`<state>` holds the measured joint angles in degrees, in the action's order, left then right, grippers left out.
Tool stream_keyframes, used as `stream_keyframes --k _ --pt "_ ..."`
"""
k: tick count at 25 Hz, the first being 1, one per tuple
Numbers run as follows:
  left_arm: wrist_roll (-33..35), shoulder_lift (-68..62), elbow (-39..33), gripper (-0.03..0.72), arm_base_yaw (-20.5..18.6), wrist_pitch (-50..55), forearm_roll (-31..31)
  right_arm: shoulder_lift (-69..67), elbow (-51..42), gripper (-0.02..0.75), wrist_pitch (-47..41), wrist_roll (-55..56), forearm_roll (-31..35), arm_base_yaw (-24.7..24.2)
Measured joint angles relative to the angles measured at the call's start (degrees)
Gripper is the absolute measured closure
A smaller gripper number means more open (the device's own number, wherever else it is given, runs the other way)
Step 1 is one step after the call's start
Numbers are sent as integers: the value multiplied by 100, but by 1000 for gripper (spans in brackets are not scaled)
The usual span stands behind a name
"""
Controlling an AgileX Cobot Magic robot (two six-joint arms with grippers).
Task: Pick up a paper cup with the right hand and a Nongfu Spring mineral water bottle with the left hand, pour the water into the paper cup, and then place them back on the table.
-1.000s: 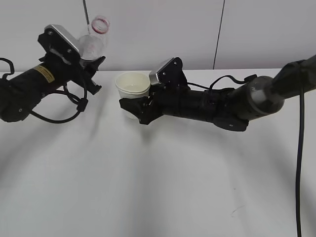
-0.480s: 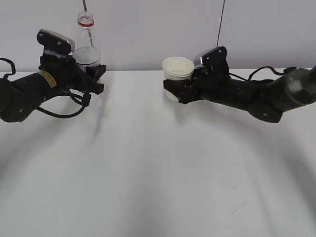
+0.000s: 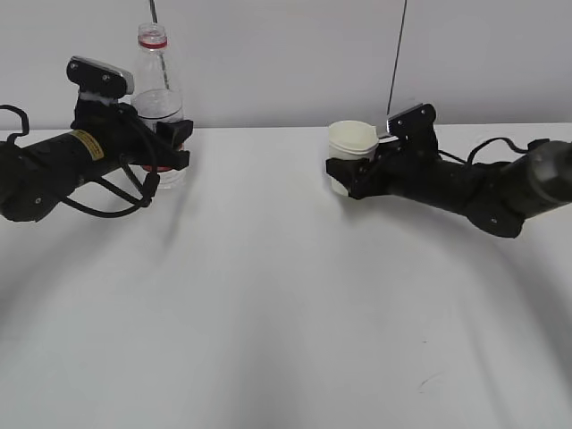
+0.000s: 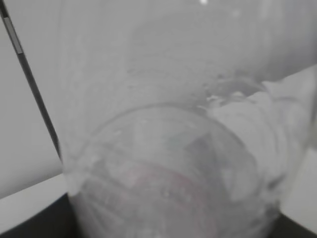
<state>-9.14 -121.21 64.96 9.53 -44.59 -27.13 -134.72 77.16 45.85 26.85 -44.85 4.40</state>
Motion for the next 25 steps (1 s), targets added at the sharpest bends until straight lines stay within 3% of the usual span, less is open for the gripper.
stream_keyframes --k 11,17,25 --pt "-22 0 0 302 0 200 -7 -470 13 196 682 -507 226 0" --pt "-22 0 0 302 0 200 -9 -492 13 100 733 -670 297 0" --pt "-22 0 0 302 0 200 -9 -481 -86 86 635 -710 359 -11"
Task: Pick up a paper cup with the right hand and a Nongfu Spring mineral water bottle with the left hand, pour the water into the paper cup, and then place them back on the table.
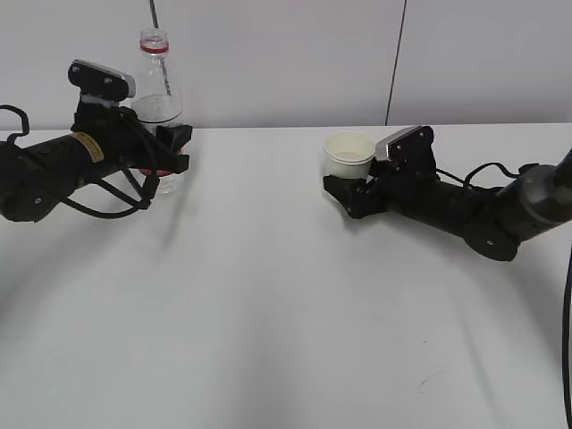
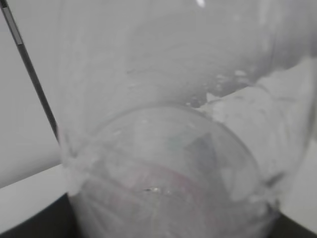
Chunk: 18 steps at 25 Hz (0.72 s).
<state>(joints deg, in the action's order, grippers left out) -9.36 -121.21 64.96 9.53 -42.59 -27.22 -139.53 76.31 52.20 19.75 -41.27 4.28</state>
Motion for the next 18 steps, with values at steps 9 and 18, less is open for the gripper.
stream_keyframes --k 9,18 --pt "-11 0 0 302 0 0 -6 136 -641 86 322 -22 103 -237" --pt "-348 0 0 302 0 0 0 629 -1770 87 977 -78 89 -541"
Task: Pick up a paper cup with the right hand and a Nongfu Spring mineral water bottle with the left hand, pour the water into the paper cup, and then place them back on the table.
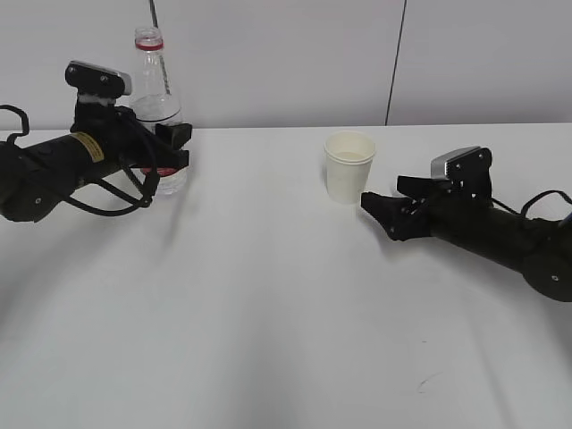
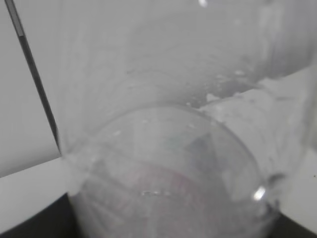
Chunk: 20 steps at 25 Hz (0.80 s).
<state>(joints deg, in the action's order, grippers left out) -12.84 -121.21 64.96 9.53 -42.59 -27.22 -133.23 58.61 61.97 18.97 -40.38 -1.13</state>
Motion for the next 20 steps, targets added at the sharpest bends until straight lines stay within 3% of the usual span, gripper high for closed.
stream_keyframes --k 10,20 --pt "-486 0 0 302 0 150 328 2102 -1012 99 -354 -94 -464 -3" --pt "-469 -443 0 302 5 -467 340 3212 -1127 125 -949 819 -1290 -3"
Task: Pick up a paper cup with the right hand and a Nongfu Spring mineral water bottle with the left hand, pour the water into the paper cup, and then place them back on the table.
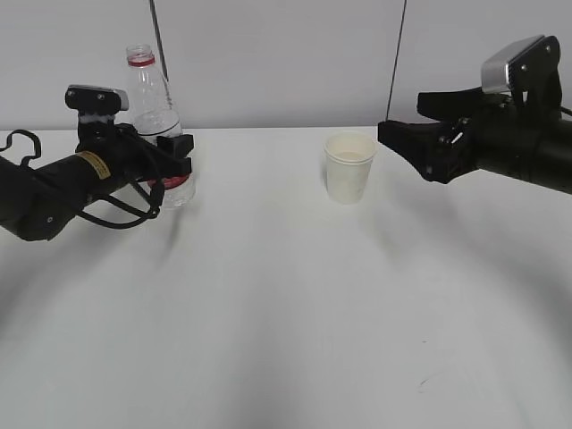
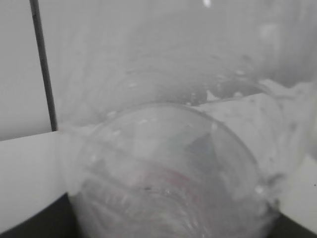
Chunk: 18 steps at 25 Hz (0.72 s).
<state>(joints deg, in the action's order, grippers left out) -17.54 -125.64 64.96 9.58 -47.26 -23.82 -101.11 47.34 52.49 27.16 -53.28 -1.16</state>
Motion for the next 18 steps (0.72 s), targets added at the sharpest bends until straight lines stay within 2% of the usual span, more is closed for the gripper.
stream_keyframes --k 4,10,18 --pt "94 -13 0 281 0 -60 -17 21 0 132 -14 311 -227 0" --pt "194 -18 29 134 0 -223 -8 21 0 139 -18 553 -395 0" --pt "201 -5 -36 111 0 88 3 21 0 141 -18 581 -462 0"
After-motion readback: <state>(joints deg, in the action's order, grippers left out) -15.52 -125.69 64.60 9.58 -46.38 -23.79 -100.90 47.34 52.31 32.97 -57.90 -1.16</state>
